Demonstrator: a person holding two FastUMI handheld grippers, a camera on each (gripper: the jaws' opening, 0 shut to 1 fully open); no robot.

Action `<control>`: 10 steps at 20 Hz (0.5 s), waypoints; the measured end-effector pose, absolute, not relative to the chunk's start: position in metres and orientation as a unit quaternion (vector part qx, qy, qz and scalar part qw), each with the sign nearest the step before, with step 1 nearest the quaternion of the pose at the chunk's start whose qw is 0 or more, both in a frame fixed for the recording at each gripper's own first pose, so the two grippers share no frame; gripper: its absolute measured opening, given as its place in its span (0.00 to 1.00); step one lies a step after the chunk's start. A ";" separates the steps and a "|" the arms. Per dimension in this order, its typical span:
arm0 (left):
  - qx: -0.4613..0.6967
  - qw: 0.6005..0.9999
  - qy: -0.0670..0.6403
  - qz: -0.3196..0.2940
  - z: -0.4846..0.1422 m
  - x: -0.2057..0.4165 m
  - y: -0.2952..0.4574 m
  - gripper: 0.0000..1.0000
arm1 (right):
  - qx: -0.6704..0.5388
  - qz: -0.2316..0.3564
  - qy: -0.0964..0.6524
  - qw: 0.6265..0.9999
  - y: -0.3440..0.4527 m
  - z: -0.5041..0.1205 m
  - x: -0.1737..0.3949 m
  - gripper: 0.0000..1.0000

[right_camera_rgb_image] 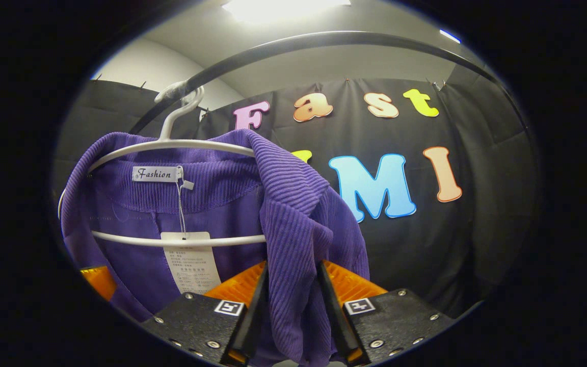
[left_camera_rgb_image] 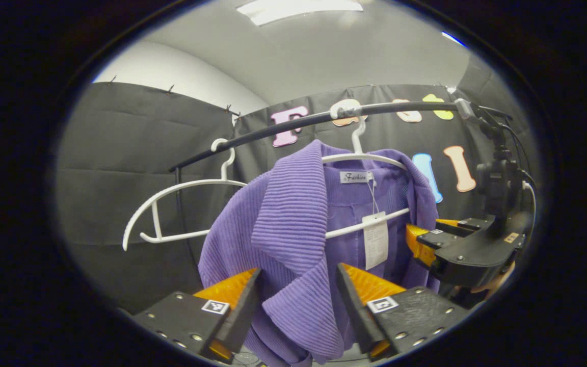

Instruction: Grasp the clothes on the hanger with both hands and then place them into the laundry hamper below.

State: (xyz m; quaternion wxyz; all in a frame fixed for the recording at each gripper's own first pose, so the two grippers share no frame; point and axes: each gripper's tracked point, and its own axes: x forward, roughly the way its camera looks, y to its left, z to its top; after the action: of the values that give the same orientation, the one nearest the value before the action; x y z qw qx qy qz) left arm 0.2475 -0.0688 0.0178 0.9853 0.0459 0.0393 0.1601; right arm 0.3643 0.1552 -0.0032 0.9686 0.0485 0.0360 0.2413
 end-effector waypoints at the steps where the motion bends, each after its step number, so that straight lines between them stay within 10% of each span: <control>1: 0.046 0.986 0.040 0.155 0.016 0.250 -0.070 0.64 | 0.046 0.242 0.030 0.969 0.155 -0.001 0.366 0.43; 4: 0.043 0.988 0.045 0.140 0.012 0.253 -0.074 0.33 | 0.046 0.233 -0.001 0.971 0.150 0.006 0.370 0.08; 10: 0.049 0.992 0.008 0.119 0.033 0.245 -0.075 0.00 | 0.059 0.201 -0.047 0.977 0.124 0.029 0.381 0.04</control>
State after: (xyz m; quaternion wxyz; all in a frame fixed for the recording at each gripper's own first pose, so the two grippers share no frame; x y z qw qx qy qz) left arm 0.2453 -0.0750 0.0333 0.9917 0.0492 0.0079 0.1186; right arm 0.3809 0.1237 0.0286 0.9766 0.0593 -0.0467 0.2013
